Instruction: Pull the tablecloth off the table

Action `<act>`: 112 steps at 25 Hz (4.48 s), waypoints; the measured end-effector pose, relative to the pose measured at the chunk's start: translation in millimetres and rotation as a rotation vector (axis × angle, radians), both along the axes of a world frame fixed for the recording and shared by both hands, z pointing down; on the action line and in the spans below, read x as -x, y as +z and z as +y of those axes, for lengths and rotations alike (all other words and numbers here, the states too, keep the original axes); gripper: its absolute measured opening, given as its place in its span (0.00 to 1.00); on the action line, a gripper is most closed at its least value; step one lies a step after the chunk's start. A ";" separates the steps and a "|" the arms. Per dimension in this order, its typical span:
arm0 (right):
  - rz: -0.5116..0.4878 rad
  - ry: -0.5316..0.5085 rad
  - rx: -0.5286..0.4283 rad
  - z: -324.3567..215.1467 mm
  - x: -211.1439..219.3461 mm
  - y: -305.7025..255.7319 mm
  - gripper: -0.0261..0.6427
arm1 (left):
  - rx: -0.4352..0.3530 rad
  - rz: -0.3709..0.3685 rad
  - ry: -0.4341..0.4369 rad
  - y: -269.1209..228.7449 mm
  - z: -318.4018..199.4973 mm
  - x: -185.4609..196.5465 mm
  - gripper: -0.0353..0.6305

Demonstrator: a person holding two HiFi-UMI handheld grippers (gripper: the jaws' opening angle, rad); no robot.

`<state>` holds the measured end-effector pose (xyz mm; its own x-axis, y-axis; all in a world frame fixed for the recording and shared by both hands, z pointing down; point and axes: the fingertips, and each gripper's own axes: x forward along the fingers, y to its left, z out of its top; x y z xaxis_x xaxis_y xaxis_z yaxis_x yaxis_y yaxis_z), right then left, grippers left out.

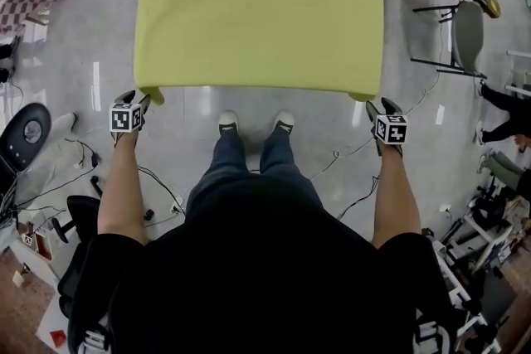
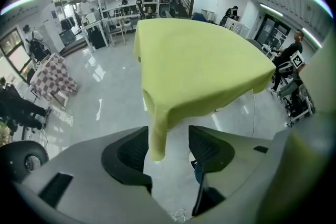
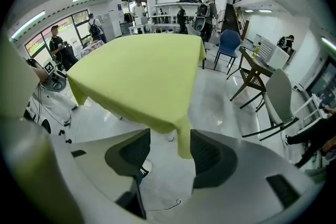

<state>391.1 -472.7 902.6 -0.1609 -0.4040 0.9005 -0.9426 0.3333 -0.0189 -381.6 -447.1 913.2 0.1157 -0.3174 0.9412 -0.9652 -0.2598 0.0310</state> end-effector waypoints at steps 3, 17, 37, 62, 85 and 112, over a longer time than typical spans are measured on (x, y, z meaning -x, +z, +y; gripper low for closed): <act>0.022 0.004 0.005 -4.8 -4.0 14.1 0.43 | 0.011 -0.009 -0.006 18.2 -8.4 -0.9 0.45; 0.082 -0.014 0.065 -35.3 -15.8 86.9 0.48 | 0.044 -0.031 0.003 77.7 -39.9 -1.7 0.46; 0.055 0.017 0.048 -22.9 -7.6 85.2 0.07 | 0.075 -0.020 0.060 63.2 -25.1 -0.4 0.09; 0.226 0.104 0.012 81.8 27.8 -46.3 0.07 | 0.021 0.076 0.427 -55.0 68.3 38.7 0.09; 0.125 0.005 -0.123 187.3 -27.7 -130.2 0.07 | -0.116 -0.121 0.364 -175.0 174.8 -17.9 0.09; 0.008 -0.047 -0.204 346.4 -75.5 -174.9 0.07 | -0.182 -0.184 0.251 -237.3 346.0 -65.5 0.09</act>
<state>466.6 -126.2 727.7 -0.1772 -0.5704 0.8020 -0.9259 0.3728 0.0606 -316.1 -101.1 675.9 0.0449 -0.4651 0.8841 -0.8557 -0.4745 -0.2062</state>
